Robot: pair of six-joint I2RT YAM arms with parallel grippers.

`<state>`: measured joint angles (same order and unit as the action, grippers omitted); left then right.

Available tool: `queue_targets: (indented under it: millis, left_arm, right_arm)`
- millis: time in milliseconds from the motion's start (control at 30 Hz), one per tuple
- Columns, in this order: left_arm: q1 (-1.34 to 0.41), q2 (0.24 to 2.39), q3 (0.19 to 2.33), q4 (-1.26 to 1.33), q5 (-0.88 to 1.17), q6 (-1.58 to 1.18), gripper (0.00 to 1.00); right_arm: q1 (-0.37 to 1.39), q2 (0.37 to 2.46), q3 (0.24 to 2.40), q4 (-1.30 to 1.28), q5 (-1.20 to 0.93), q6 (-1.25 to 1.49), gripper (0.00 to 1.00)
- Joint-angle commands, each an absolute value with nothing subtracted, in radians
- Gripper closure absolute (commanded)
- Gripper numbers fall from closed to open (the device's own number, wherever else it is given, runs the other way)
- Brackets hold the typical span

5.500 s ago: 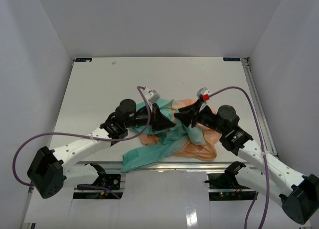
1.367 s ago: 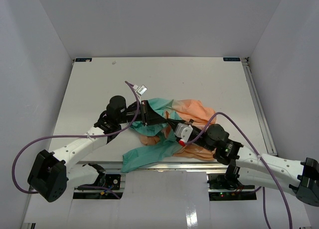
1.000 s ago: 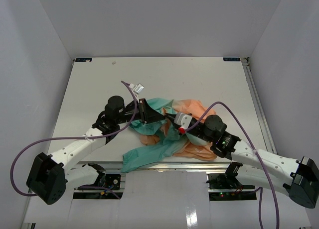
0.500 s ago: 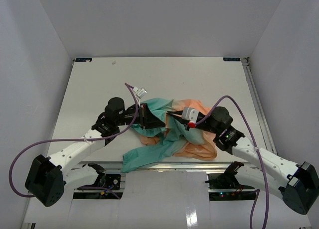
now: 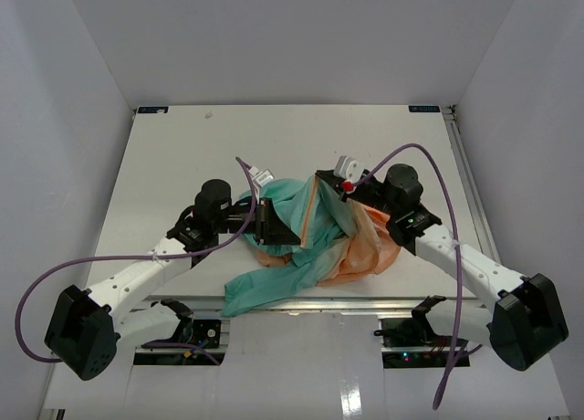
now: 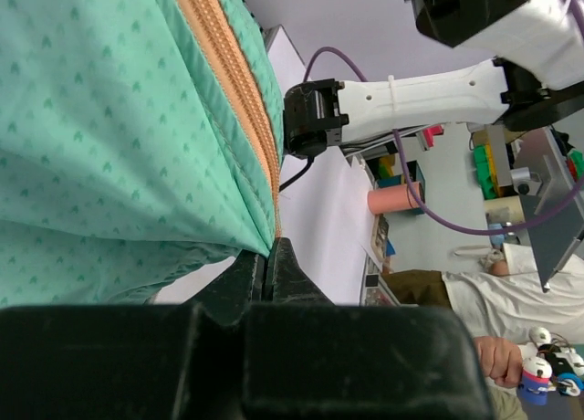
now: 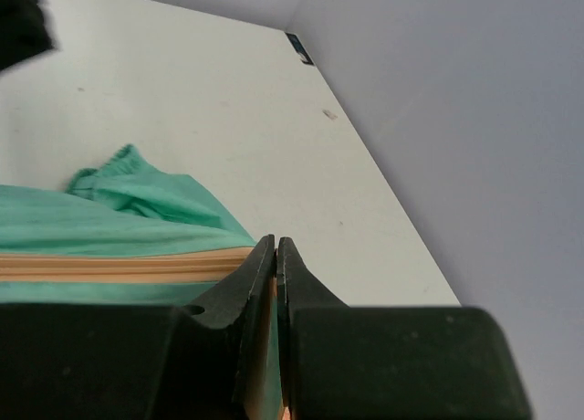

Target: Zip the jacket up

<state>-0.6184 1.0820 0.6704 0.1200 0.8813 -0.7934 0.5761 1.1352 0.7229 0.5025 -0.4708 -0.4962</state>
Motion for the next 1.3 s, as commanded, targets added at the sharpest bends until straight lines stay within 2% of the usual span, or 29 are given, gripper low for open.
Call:
queue_targets:
  millis: [0,233,367,467,600,767,1033,1267]
  left_arm:
    - [-0.637,0.993,0.705,0.002,0.891,-0.737,1.00]
    - [-0.637,0.909,0.755,-0.164,0.657,-0.668,1.00]
    - [-0.635,0.834,0.805,-0.273,0.387,-0.650,1.00]
    - [-0.635,0.788,0.864,-0.386,0.113,-0.622,1.00]
    - [-0.635,0.728,0.902,-0.415,-0.154,-0.601,1.00]
    - [-0.634,0.758,1.007,-0.491,-0.308,-0.563,1.00]
    - [-0.634,0.795,1.235,-0.624,-0.434,-0.490,1.00]
    - [-0.634,0.836,1.337,-0.714,-0.690,-0.427,1.00]
  right_arm:
    - [0.453,1.264,0.854,0.618,-0.357,-0.378,0.92]
    - [0.306,1.525,1.157,0.586,-0.286,-0.244,0.92]
    - [0.243,1.613,1.298,0.531,-0.217,-0.219,0.92]
    - [0.194,1.664,1.360,0.514,-0.183,-0.185,0.92]
    - [0.155,1.718,1.412,0.511,-0.164,-0.168,0.92]
    - [0.143,1.748,1.484,0.495,-0.139,-0.162,0.92]
    - [0.135,1.725,1.534,0.441,-0.127,-0.174,0.92]
    - [0.115,1.710,1.560,0.374,-0.099,-0.160,0.92]
